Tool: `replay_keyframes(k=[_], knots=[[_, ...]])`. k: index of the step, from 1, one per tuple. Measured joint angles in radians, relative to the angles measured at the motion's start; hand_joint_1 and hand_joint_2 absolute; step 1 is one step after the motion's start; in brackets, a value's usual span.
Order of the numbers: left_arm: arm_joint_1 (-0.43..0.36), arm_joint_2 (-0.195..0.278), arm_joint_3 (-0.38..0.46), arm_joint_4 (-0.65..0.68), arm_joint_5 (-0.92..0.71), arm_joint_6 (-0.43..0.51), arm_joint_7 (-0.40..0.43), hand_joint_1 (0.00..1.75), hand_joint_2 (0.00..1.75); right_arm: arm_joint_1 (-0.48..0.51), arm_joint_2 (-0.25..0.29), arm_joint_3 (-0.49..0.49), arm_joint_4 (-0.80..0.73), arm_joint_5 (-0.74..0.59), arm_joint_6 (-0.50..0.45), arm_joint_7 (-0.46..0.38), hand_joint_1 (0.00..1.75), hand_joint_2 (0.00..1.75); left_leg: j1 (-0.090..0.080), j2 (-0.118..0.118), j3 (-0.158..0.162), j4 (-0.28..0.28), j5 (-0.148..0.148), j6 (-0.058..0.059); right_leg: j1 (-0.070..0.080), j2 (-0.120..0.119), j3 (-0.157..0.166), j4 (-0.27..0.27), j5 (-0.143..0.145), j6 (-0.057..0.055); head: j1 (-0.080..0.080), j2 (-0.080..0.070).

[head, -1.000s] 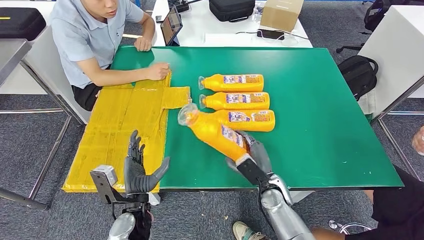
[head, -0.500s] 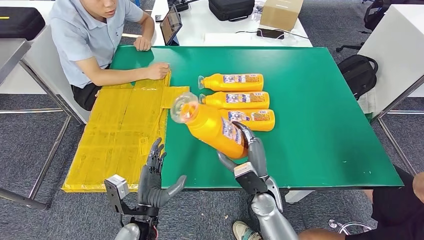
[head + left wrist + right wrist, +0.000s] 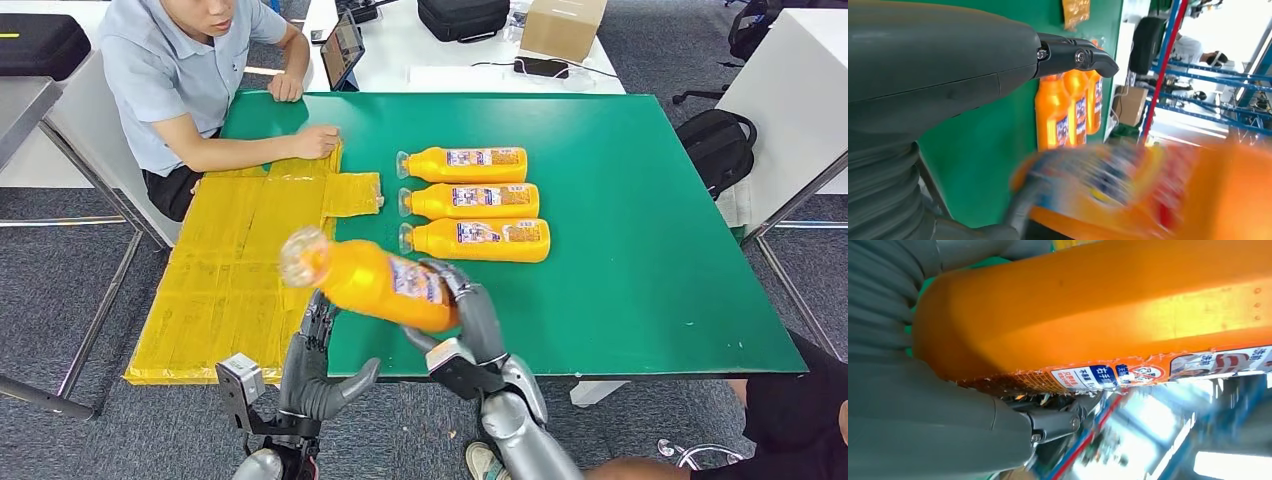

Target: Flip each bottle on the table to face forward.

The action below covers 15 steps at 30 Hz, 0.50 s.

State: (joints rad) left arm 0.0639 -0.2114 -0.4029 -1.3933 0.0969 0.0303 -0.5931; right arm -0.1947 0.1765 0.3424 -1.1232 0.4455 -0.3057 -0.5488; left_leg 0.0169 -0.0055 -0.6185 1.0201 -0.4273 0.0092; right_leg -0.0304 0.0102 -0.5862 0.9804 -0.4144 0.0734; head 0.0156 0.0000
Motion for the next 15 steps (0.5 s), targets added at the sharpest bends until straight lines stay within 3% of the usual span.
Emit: replay_keyframes(k=[6, 15], knots=[[-0.014, -0.012, 0.013, -0.003, 0.02, -0.025, 0.031, 0.0, 1.75, -0.029, 0.035, 0.137, 0.123, 0.102, 0.008, 0.044, 1.75, 1.75, 0.001, 0.0, 0.0, 0.0, 0.0, 0.0, 0.001, 0.0, -0.001, 0.0, 0.0, 0.0, 0.0, 0.0], [-0.014, -0.034, 0.043, -0.016, 0.107, -0.028, 0.046, 0.0, 1.75, -0.072, 0.084, 0.216, 0.245, 0.074, 0.008, 0.04, 1.75, 1.75, 0.001, 0.0, 0.0, 0.0, 0.0, 0.0, 0.0, 0.0, -0.001, 0.0, 0.0, 0.0, 0.0, 0.0]])
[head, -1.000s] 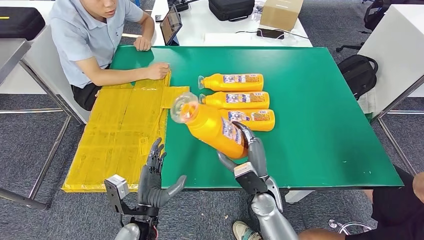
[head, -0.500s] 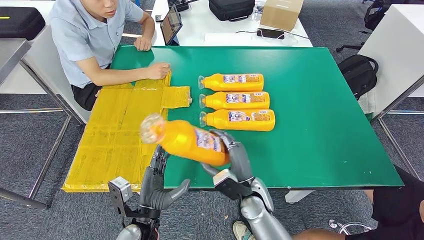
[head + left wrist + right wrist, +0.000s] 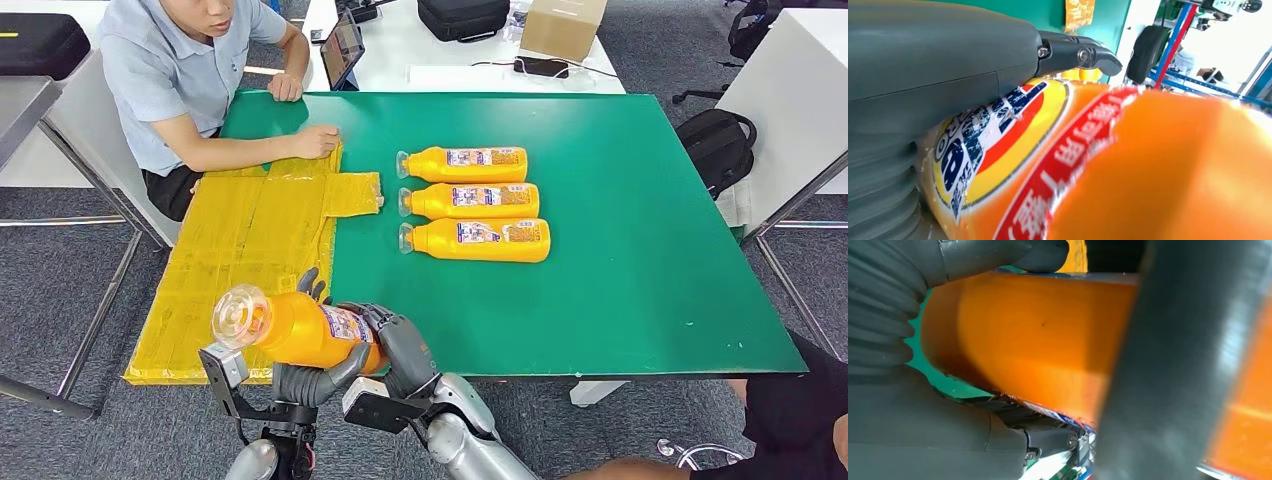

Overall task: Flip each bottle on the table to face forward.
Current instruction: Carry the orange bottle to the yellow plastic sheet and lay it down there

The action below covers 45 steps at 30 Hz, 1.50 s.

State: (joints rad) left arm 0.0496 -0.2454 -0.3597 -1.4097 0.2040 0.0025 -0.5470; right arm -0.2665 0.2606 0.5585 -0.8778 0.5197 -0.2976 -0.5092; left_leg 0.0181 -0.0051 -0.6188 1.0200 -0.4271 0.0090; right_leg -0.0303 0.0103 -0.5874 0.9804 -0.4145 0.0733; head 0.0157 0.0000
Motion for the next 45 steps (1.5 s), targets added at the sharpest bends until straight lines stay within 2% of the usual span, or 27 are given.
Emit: replay_keyframes(k=[1, 2, 5, 6, 10, 17, 24, 34, 37, 43, 45], knots=[[0.0, -0.001, 0.002, -0.002, 0.019, -0.009, 0.002, 0.0, 1.75, -0.006, 0.004, 0.004, 0.013, -0.007, 0.0, -0.004, 1.74, 1.75, 0.0, 0.0, 0.0, 0.0, 0.0, 0.0, 0.0, 0.0, 0.0, 0.0, 0.0, 0.0, 0.0, 0.0], [0.001, -0.001, 0.005, -0.005, 0.035, -0.019, 0.004, 0.38, 1.75, -0.011, 0.007, 0.008, 0.025, -0.013, -0.001, -0.009, 1.64, 1.75, 0.0, 0.0, 0.0, 0.0, 0.0, 0.0, 0.0, 0.0, 0.0, 0.0, 0.0, 0.0, 0.0, 0.0], [0.003, -0.001, 0.013, -0.01, 0.074, -0.048, 0.006, 1.69, 1.75, -0.028, 0.014, 0.017, 0.056, -0.029, -0.001, -0.024, 0.34, 1.75, 0.0, 0.0, 0.0, 0.0, 0.0, 0.0, 0.0, 0.0, -0.001, 0.0, 0.0, 0.0, 0.0, 0.0], [0.003, -0.001, 0.015, -0.012, 0.096, -0.064, 0.011, 1.75, 1.75, -0.032, 0.016, 0.02, 0.066, -0.033, -0.002, -0.03, 0.0, 1.75, 0.0, 0.0, 0.0, 0.0, 0.0, 0.0, 0.0, 0.0, -0.001, 0.0, 0.0, 0.0, 0.0, 0.0], [0.0, -0.001, 0.035, -0.018, 0.215, -0.149, 0.058, 1.75, 1.75, -0.036, 0.025, 0.031, 0.096, -0.048, -0.013, -0.049, 0.0, 0.0, 0.0, 0.001, 0.0, 0.0, 0.0, 0.0, 0.0, 0.0, -0.001, 0.0, 0.0, 0.0, 0.0, 0.0], [-0.001, -0.001, 0.066, -0.025, 0.318, -0.251, 0.095, 1.75, 1.75, -0.036, 0.029, 0.033, 0.108, -0.061, -0.015, -0.079, 0.0, 0.0, 0.0, 0.001, 0.0, 0.0, 0.0, 0.0, 0.0, 0.001, -0.002, 0.0, 0.0, 0.0, 0.0, 0.0], [-0.007, -0.001, 0.086, -0.024, 0.367, -0.308, 0.139, 1.75, 1.75, -0.032, 0.026, 0.033, 0.107, -0.067, -0.026, -0.103, 0.0, 0.0, 0.0, 0.001, 0.0, 0.0, 0.0, 0.0, 0.0, 0.001, -0.002, 0.0, 0.0, 0.0, 0.0, 0.0], [-0.019, 0.0, 0.099, -0.013, 0.395, -0.321, 0.169, 1.75, 1.75, -0.022, 0.014, 0.03, 0.097, -0.066, -0.041, -0.112, 0.0, 0.0, 0.0, 0.001, 0.0, 0.0, 0.0, 0.0, 0.0, 0.001, -0.003, 0.0, 0.0, 0.0, 0.0, 0.0], [-0.036, 0.0, 0.103, -0.01, 0.31, -0.231, 0.133, 1.75, 1.75, -0.003, 0.007, 0.023, 0.08, -0.066, -0.069, -0.126, 0.0, 0.0, 0.0, 0.001, 0.0, 0.0, 0.0, 0.0, 0.0, 0.0, -0.002, 0.0, 0.0, 0.0, 0.0, 0.0], [-0.124, 0.012, 0.152, 0.003, 0.05, 0.086, 0.018, 1.75, 1.75, 0.084, -0.017, 0.001, -0.04, -0.095, -0.099, -0.153, 0.0, 0.0, 0.0, 0.001, -0.001, 0.0, 0.0, 0.0, 0.0, 0.0, -0.002, 0.0, 0.001, -0.001, 0.0, 0.0], [-0.15, 0.018, 0.168, 0.006, -0.042, 0.166, -0.019, 1.75, 1.75, 0.097, -0.024, -0.005, -0.069, -0.097, -0.107, -0.154, 0.0, 0.0, 0.0, 0.0, -0.001, 0.0, 0.001, -0.001, 0.001, 0.0, -0.002, 0.0, 0.001, -0.001, 0.0, 0.0]])
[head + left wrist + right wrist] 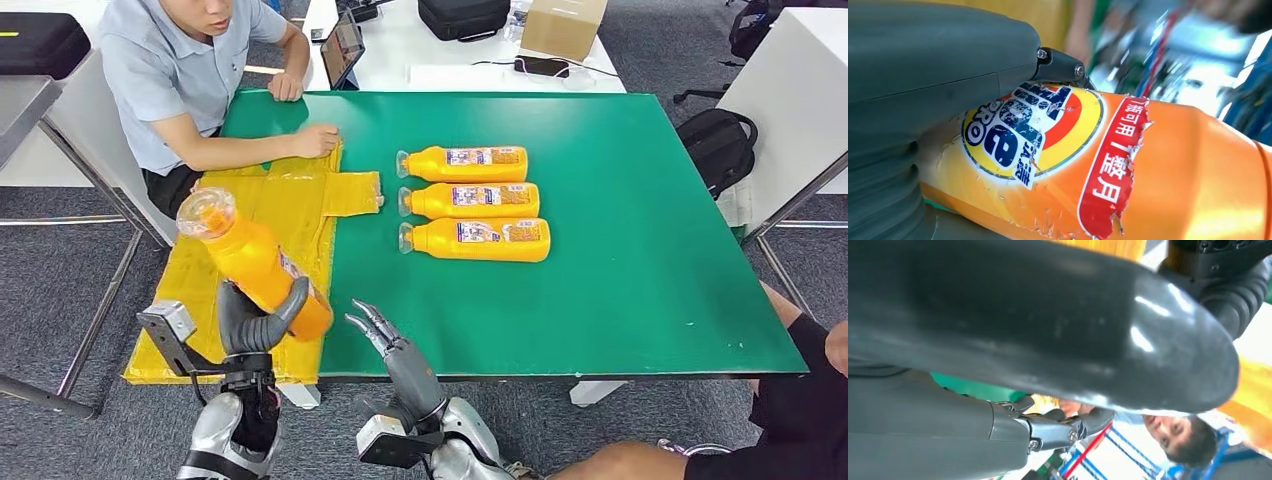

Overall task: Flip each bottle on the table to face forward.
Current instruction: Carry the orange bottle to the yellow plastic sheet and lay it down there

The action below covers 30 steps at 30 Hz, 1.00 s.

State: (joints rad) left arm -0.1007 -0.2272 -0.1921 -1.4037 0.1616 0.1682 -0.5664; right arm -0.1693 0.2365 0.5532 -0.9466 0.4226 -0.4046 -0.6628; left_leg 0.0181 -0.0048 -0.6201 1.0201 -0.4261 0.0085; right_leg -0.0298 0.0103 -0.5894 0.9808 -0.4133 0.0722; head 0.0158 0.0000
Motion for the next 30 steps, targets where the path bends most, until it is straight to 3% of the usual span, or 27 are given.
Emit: replay_keyframes(k=[4, 8, 14, 18, 22, 30], knots=[[-0.046, 0.016, 0.024, 0.01, -0.13, 0.104, -0.034, 1.75, 1.75, 0.006, -0.012, -0.015, -0.028, -0.001, -0.021, -0.001, 0.0, 0.0, 0.0, 0.0, 0.0, 0.0, 0.0, 0.0, 0.0, 0.0, 0.0, 0.0, 0.001, -0.001, 0.0, 0.0], [-0.092, 0.044, 0.042, 0.032, -0.348, 0.274, -0.068, 1.75, 1.75, 0.008, -0.02, -0.032, -0.042, -0.003, -0.031, -0.001, 0.0, 0.0, 0.0, 0.0, 0.0, 0.0, 0.001, 0.0, 0.0, 0.0, 0.0, 0.0, 0.001, -0.002, 0.0, 0.0], [-0.198, 0.104, 0.039, 0.191, -0.767, 0.46, 0.022, 1.75, 1.75, 0.008, -0.024, -0.042, -0.046, -0.002, -0.024, -0.001, 0.0, 0.0, 0.0, 0.0, 0.0, 0.0, 0.002, -0.002, 0.0, 0.0, 0.0, 0.0, 0.001, -0.002, 0.0, 0.0], [-0.282, 0.143, 0.024, 0.382, -0.935, 0.471, 0.094, 1.75, 1.75, 0.008, -0.025, -0.042, -0.046, -0.002, -0.013, -0.001, 0.0, 0.0, 0.0, 0.0, 0.0, 0.0, 0.002, -0.002, 0.0, 0.0, 0.0, 0.001, 0.001, -0.002, 0.0, 0.0], [-0.341, 0.174, 0.013, 0.552, -0.998, 0.463, 0.124, 1.75, 1.75, 0.009, -0.026, -0.041, -0.045, 0.0, -0.005, -0.001, 0.0, 0.0, 0.0, 0.001, 0.0, 0.0, 0.002, -0.003, 0.0, 0.001, 0.0, 0.001, 0.001, -0.002, 0.0, 0.0], [-0.377, 0.219, -0.009, 0.749, -1.073, 0.406, 0.175, 1.75, 1.75, 0.02, -0.026, -0.031, -0.045, 0.012, 0.021, -0.001, 0.0, 0.0, 0.0, 0.0, -0.001, 0.0, 0.002, -0.003, 0.0, 0.0, -0.001, 0.001, 0.001, -0.002, 0.0, 0.0]])
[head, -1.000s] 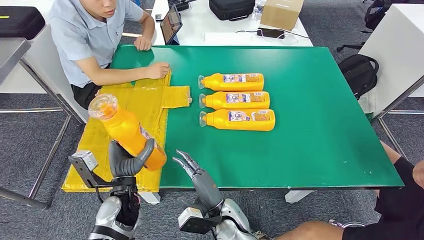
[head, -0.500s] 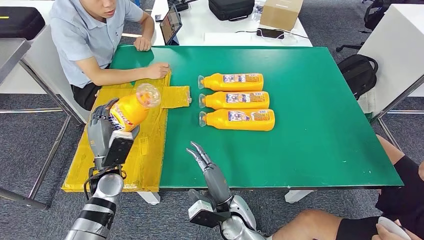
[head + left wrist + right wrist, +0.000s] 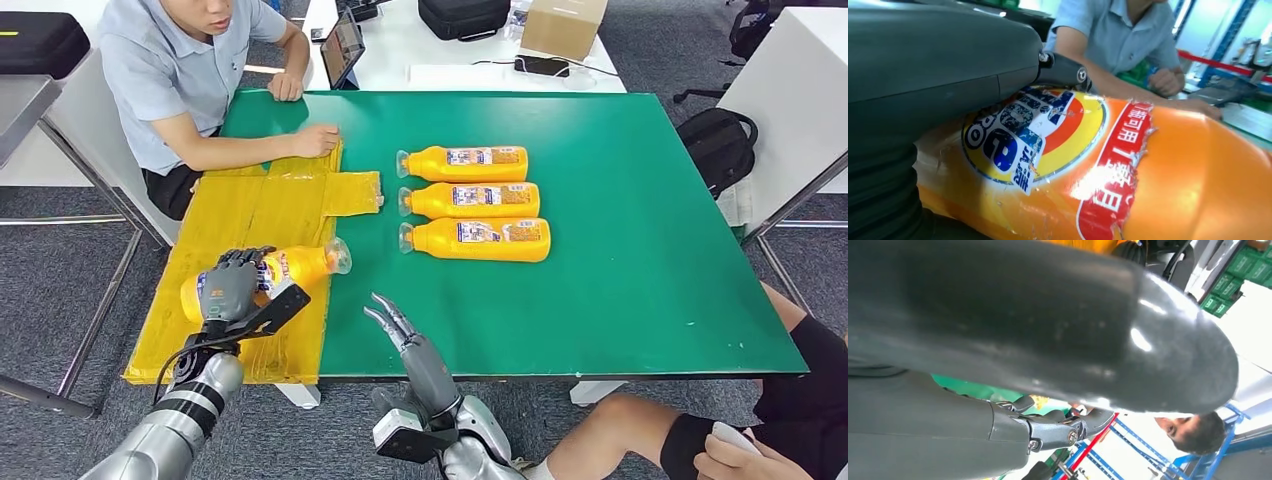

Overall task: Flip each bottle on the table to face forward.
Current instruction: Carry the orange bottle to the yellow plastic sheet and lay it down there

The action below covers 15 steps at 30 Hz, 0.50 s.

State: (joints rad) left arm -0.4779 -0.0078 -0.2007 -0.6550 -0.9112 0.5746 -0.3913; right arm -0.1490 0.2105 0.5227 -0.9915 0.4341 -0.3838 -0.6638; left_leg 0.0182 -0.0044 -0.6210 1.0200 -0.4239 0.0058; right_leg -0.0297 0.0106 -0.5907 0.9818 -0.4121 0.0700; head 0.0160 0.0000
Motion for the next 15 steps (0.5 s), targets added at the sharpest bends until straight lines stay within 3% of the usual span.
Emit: replay_keyframes(k=[6, 7, 10, 11, 12, 15], knots=[[-0.028, 0.011, -0.006, 0.052, -0.028, -0.021, 0.031, 1.71, 1.75, 0.003, 0.0, 0.0, 0.0, 0.003, 0.001, 0.0, 0.0, 0.0, 0.0, 0.0, 0.0, 0.0, 0.0, 0.0, 0.0, 0.0, 0.0, 0.0, 0.0, 0.0, 0.0, 0.0], [-0.031, 0.012, -0.008, 0.058, -0.035, -0.027, 0.039, 1.58, 1.75, 0.004, 0.0, 0.0, 0.0, 0.004, 0.001, 0.0, 0.0, 0.0, 0.0, 0.0, 0.0, 0.0, 0.001, 0.0, 0.0, 0.0, 0.0, 0.0, 0.0, 0.0, 0.0, 0.0], [-0.039, 0.018, -0.014, 0.079, -0.051, -0.044, 0.053, 0.41, 1.75, 0.005, -0.001, 0.0, 0.001, 0.005, 0.001, 0.0, 0.0, 0.0, 0.0, 0.0, 0.001, 0.0, 0.001, 0.0, 0.0, 0.0, 0.001, 0.0, 0.001, 0.0, 0.0, 0.0], [-0.042, 0.022, -0.016, 0.087, -0.052, -0.052, 0.05, 0.1, 1.75, 0.006, -0.001, 0.0, 0.001, 0.006, 0.001, 0.0, 0.0, 0.0, 0.0, 0.0, 0.002, 0.0, 0.001, 0.0, 0.0, 0.0, 0.001, 0.0, 0.001, 0.0, 0.0, 0.0], [-0.045, 0.026, -0.017, 0.095, -0.046, -0.07, 0.037, 0.01, 1.75, 0.007, -0.002, 0.0, 0.002, 0.006, 0.001, 0.0, 0.0, 0.0, 0.0, 0.0, 0.002, 0.0, 0.001, 0.0, 0.0, 0.0, 0.002, 0.001, 0.001, 0.0, 0.0, 0.0], [-0.041, 0.037, -0.011, 0.105, 0.014, -0.174, -0.053, 0.0, 1.75, 0.012, -0.005, -0.001, 0.002, 0.006, 0.002, 0.0, 0.0, 0.0, 0.0, 0.0, 0.003, 0.0, 0.001, -0.001, 0.001, 0.0, 0.003, 0.001, 0.0, 0.0, 0.0, 0.0]])
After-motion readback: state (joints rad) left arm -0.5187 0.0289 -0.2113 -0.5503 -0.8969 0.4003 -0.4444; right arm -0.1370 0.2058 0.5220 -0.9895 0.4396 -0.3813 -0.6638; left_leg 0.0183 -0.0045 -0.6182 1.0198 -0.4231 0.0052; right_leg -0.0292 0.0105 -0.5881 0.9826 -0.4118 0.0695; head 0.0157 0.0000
